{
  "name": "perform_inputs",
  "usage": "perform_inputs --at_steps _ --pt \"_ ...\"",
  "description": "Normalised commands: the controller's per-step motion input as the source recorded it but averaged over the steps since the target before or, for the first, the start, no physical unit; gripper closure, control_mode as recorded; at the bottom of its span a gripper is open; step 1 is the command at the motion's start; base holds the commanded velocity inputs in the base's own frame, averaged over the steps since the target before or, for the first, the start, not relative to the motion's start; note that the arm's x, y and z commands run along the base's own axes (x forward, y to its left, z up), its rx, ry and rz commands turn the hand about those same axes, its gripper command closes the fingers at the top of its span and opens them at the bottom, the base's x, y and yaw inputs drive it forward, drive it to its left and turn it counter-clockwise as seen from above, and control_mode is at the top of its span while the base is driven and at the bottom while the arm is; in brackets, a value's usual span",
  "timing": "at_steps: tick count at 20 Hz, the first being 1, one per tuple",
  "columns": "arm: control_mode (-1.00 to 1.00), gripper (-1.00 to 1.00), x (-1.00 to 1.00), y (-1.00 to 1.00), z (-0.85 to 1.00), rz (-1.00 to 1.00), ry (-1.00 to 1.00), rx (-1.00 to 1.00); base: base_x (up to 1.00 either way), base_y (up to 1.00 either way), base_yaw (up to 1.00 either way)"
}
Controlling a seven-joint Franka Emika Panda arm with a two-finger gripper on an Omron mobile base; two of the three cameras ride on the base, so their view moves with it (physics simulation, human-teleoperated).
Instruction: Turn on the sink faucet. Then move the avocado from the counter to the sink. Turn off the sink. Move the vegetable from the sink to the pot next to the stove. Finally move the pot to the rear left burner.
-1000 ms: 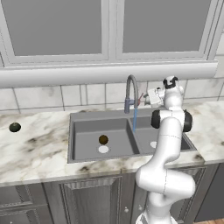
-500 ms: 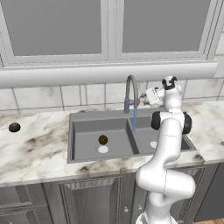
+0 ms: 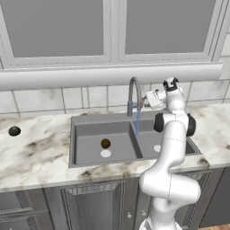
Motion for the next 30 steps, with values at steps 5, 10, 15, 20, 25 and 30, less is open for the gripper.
perform_inputs --at_steps 5,10,15,20,25,30 --pt "-1.00 -1.00 0.00 0.44 0.07 0.00 0.02 0.00 0.00 0.00 0.00" --pt "-1.00 -1.00 -0.05 0.44 0.09 0.00 0.01 0.00 0.00 0.00 0.00" --pt "-1.00 -1.00 -0.14 0.53 0.12 0.00 0.00 0.00 0.00 0.00 0.00" --pt "-1.00 -1.00 -0.13 0.54 0.11 0.00 0.00 0.00 0.00 0.00 0.00" --pt "-1.00 -1.00 -0.04 0.31 0.04 0.01 0.00 0.00 0.00 0.00 0.00" --pt "-1.00 -1.00 0.01 -0.27 -0.05 0.03 0.00 0.00 0.00 0.00 0.00"
